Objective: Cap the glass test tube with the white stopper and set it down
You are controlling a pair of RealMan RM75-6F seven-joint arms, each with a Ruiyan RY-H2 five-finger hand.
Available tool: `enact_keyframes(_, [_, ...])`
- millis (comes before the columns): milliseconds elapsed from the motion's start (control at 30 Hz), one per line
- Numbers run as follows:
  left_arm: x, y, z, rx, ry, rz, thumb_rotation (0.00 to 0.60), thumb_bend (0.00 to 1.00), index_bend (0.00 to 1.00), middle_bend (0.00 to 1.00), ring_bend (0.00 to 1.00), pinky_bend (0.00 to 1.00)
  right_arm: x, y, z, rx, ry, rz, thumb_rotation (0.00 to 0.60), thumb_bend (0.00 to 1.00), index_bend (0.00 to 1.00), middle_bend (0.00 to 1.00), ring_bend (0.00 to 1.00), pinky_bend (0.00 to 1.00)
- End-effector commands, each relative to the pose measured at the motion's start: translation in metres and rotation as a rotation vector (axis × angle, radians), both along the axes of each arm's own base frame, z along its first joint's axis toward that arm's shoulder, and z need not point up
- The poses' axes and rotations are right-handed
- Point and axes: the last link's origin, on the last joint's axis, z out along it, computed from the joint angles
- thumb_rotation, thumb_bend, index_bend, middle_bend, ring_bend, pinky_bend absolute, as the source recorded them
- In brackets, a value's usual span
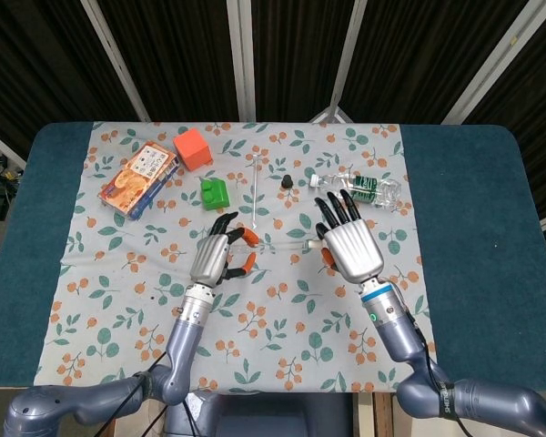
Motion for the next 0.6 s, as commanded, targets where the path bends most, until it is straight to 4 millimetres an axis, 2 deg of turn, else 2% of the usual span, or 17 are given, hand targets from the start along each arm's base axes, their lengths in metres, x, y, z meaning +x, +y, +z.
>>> enact_keyframes(33, [0.0001, -0.0005, -0.0010, -0.002, 0.001, -0.001, 0.600, 0.68, 0.55, 0.48, 0.09, 0.02, 0.0006, -0.0001, -0.0008, 0.001, 0.000, 0.001, 0.600, 0.44, 0.59, 0.15, 0.06, 0.00])
enact_keyframes(600, [0.0017, -0.0015, -0.0034, -0.003, -0.015, 0.005, 0.600, 0.68, 0.55, 0.48, 0.09, 0.02, -0.0006, 0.0019, -0.0053, 0.012, 0.003, -0.003, 0.600, 0.44, 0.59, 0.15, 0.06, 0.00])
